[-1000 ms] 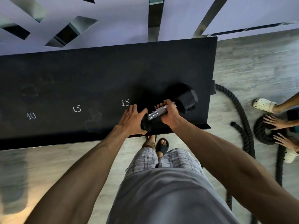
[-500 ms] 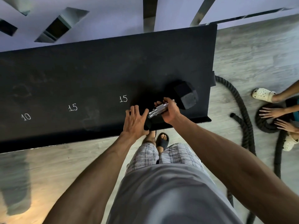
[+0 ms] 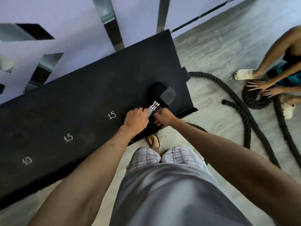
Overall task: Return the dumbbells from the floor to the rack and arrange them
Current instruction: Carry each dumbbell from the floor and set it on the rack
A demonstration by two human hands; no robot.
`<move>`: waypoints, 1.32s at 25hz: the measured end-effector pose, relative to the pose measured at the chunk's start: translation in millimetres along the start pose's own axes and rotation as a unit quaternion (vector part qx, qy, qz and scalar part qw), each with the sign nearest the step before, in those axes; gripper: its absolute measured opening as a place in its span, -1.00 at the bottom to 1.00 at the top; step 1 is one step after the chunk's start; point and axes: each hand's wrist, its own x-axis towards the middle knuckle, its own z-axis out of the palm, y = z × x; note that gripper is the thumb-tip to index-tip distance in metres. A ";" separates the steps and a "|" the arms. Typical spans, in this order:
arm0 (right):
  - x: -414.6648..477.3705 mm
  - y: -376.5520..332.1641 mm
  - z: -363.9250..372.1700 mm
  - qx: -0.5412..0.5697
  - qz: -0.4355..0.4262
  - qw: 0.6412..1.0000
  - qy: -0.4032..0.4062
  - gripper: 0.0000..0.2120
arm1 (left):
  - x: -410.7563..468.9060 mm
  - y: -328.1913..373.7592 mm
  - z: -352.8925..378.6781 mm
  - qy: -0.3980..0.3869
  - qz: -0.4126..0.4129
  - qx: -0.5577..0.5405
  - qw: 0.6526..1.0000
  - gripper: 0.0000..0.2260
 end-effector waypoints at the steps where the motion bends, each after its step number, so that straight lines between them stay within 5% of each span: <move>1: -8.9 8.8 -6.2 -0.051 -0.023 0.998 0.015 -0.71 | 6.4 10.3 -6.1 -0.029 0.018 -0.006 0.999 -0.74; 5: -56.8 71.8 -28.2 -0.106 -0.047 0.989 0.092 -0.74 | 26.9 63.2 -21.3 -0.189 0.100 0.066 0.975 -0.76; 10: -127.5 181.8 -4.7 -0.011 0.028 0.981 0.192 -0.73 | 25.4 144.7 -2.5 -0.219 0.207 0.162 0.940 -0.81; 19: -277.2 364.8 156.7 0.264 0.167 0.894 0.322 -0.73 | -103.3 334.5 103.7 -0.267 0.425 0.330 0.799 -0.76; 24: -347.2 424.1 265.1 0.404 0.226 0.794 0.394 -0.80 | -212.6 413.5 171.5 -0.264 0.543 0.435 0.668 -0.74; 33: -428.5 479.0 438.7 0.621 0.333 0.558 0.439 -0.76 | -400.4 513.4 311.9 -0.285 0.659 0.550 0.427 -0.74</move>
